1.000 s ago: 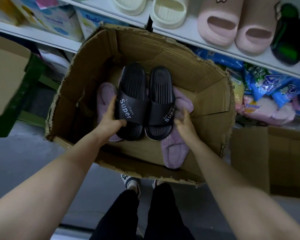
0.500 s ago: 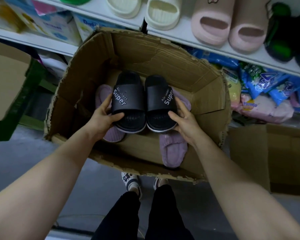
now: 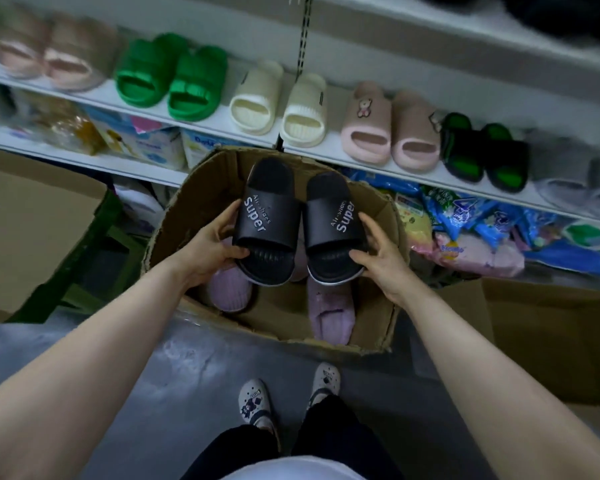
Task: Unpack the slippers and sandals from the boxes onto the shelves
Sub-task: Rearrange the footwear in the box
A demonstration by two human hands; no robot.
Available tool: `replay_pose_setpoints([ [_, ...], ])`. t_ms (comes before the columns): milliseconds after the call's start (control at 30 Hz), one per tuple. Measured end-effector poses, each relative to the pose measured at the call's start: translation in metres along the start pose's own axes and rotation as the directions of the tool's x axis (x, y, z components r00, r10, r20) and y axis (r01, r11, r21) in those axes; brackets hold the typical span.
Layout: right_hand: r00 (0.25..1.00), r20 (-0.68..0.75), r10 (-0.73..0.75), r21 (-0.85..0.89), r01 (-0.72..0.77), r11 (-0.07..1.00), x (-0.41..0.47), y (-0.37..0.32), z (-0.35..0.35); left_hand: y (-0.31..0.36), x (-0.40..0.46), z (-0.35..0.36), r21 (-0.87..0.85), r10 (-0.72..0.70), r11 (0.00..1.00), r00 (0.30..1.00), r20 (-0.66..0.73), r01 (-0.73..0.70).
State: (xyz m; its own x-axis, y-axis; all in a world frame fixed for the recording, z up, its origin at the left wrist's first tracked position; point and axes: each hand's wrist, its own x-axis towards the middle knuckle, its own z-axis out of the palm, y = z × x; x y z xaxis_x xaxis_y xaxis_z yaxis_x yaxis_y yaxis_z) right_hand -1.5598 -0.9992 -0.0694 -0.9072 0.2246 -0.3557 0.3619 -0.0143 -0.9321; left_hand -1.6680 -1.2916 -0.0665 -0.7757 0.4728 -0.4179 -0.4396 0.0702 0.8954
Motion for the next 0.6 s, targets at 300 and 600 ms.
replay_pose_setpoints([
  [300,0.965,-0.117,-0.234,-0.179,0.211,0.961,-0.053,-0.051,-0.019,0.050,-0.029,0.026,0.122,0.216,0.966,0.972,0.091,-0.226],
  [600,0.838,-0.203,-0.507,-0.365,0.416,0.833,-0.108,-0.159,-0.082,0.150,-0.037,0.074,0.081,0.422,0.889,0.874,0.240,-0.451],
])
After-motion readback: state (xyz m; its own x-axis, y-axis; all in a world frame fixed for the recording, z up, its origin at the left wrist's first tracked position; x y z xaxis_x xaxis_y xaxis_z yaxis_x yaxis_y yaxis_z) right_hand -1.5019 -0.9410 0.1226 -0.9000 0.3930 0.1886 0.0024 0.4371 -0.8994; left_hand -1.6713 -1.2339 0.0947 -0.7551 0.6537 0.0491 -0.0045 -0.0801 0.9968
